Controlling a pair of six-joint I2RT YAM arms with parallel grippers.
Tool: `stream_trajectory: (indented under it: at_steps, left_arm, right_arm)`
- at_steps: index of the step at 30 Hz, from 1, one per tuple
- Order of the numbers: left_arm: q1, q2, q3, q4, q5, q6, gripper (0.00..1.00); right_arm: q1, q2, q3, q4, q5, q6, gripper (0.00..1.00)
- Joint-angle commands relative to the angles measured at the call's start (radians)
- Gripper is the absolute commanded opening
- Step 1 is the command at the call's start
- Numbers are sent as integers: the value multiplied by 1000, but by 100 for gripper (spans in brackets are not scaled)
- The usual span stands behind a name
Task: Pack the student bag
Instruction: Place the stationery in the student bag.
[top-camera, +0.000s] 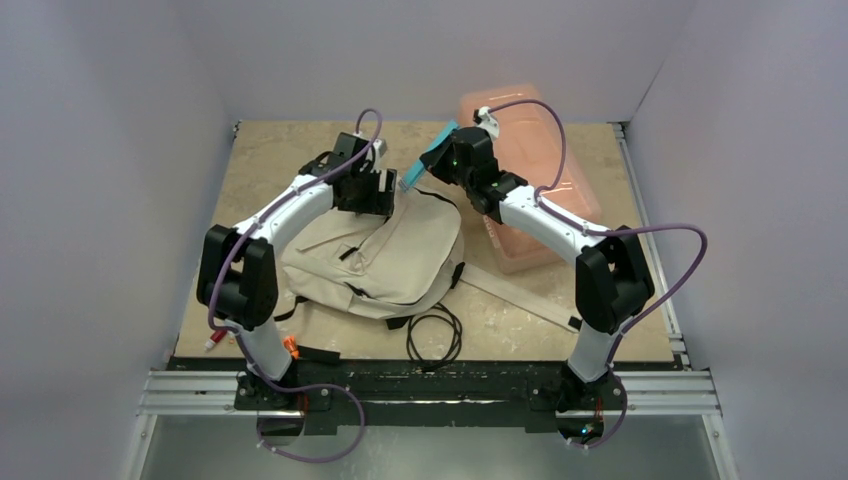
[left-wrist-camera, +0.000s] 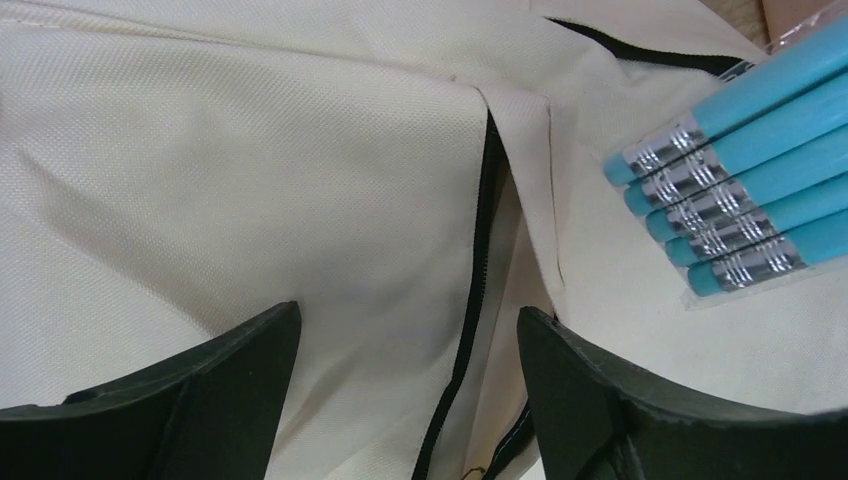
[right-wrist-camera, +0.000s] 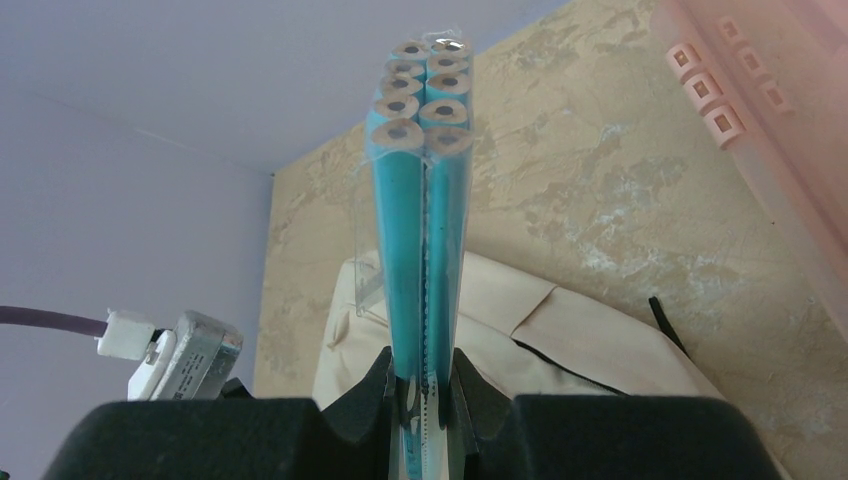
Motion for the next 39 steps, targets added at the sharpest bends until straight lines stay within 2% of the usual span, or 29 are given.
stream_trajectory:
  at_steps: [1,6,8,13,16,18,24,30,34,39]
  left_arm:
    - [-11,-49,-31,53,12,9,82]
    - [-50,14,4,6,-100,14,86]
    - [-52,46,22,-22,-152,6,82]
    - [-52,59,39,-39,-195,14,51]
    - [-51,21,34,-31,-224,25,16]
    - [-51,-26,12,-8,-238,33,1]
    - [-47,-153,-30,49,-194,38,0]
    - [6,-220,-56,81,4,-19,0]
    - [55,-222,-58,90,142,-75,0]
    - [98,-209,-45,90,288,-141,0]
  right_arm:
    - [-2,-38,-2,55,4,-7,0]
    - [-3,-36,-9,61,-14,3,0]
    - [-2,-44,-19,65,-8,5,0]
    - [-3,-49,-29,66,-6,8,0]
    - [-2,-52,-29,66,-7,8,0]
    - [-2,-54,-27,70,-19,6,0]
    - [2,-34,-30,89,-101,62,0]
    - [43,-10,-44,101,-134,103,0]
    - [84,1,-82,124,-62,166,0]
    - [152,-5,-220,365,84,168,0]
